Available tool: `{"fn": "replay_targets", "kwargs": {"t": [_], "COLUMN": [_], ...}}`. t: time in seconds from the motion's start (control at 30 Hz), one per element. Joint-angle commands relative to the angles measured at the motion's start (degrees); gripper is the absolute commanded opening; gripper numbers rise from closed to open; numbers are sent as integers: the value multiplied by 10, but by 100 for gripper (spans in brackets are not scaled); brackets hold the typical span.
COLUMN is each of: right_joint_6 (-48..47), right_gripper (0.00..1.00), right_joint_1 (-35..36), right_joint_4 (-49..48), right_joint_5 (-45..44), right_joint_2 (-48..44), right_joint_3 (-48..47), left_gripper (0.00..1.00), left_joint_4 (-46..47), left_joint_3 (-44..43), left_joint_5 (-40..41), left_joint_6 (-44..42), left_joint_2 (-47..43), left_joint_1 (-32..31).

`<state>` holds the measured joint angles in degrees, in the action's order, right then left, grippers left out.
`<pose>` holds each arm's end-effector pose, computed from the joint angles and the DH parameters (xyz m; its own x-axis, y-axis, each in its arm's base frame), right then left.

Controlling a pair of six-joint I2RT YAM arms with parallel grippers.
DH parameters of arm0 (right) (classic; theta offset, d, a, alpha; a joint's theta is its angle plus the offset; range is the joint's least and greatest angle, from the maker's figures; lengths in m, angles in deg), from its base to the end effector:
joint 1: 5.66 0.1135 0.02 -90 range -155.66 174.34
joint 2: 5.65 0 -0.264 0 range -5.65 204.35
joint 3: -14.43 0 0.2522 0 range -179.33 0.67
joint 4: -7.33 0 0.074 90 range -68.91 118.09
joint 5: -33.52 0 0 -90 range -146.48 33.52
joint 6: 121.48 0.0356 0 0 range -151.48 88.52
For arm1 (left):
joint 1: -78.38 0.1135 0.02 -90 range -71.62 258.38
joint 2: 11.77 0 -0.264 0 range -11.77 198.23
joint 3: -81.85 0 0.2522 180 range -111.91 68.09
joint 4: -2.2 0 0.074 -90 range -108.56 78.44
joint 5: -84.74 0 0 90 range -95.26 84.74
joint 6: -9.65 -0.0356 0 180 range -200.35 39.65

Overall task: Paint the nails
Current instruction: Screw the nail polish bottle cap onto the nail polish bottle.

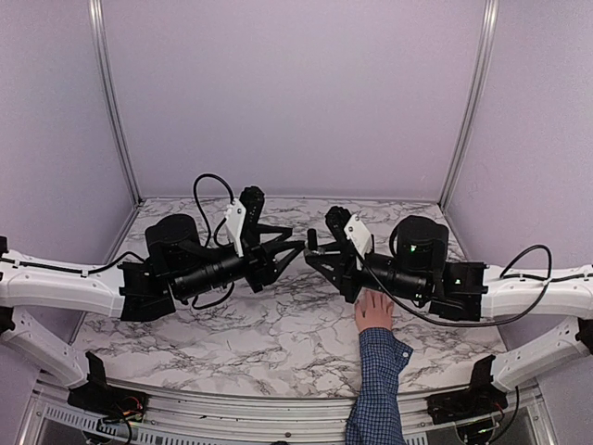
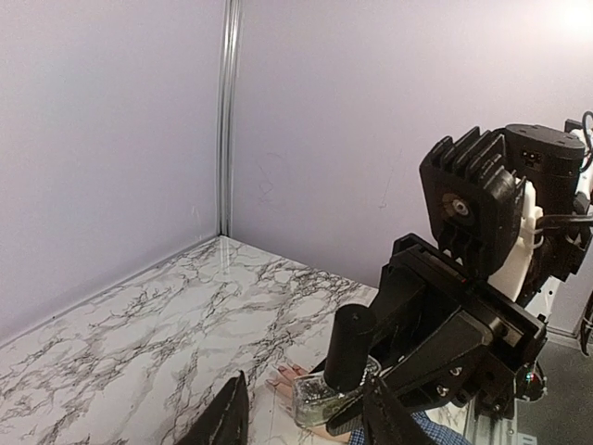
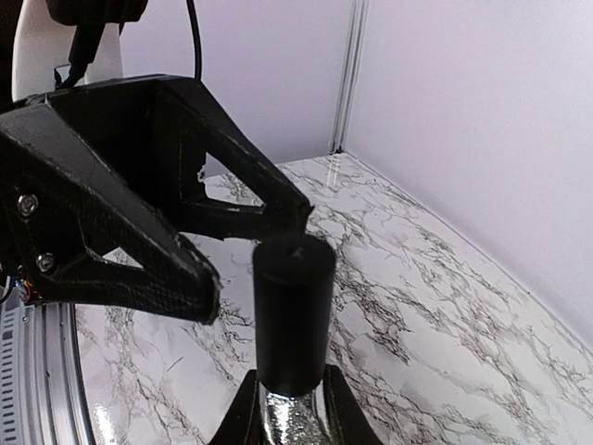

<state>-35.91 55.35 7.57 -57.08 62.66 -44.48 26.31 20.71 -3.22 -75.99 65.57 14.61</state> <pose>0.1357 0.2441 0.2993 -0.0137 -0.1842 -0.9828 -0.8733 0.4809 -0.0779 0.1394 -0.2801 0.3158 -0.0063 -0.1591 -0.9872 0.8829 0.4626 -0.0802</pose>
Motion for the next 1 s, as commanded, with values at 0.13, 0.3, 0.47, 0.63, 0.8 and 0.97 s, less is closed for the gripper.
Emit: {"fn": "replay_targets", "kwargs": {"t": [0.13, 0.3, 0.47, 0.63, 0.8, 0.97], "right_joint_6": [16, 19, 19, 19, 20, 1], "right_gripper": [0, 0, 0, 0, 0, 0], "right_joint_1": [8, 7, 7, 7, 7, 7], "right_joint_4": [-29, -32, -32, -32, -39, -40], "right_joint_5": [-73, -74, -79, -69, -53, 10], "right_joint_2": [21, 28, 26, 25, 18, 0], "right_joint_3": [-6, -8, -8, -9, -7, -7], "left_gripper": [43, 41, 28, 10, 0, 0], "left_joint_4": [57, 60, 60, 60, 60, 59], "left_joint_3": [-50, -69, -71, -69, -55, -33], "left_joint_5": [23, 46, 77, 62, 29, -32], "left_joint_6": [34, 42, 46, 34, 31, 6], "left_joint_2": [56, 83, 92, 94, 87, 68], "left_joint_1": [-6, -7, -7, -7, -7, -6]}}
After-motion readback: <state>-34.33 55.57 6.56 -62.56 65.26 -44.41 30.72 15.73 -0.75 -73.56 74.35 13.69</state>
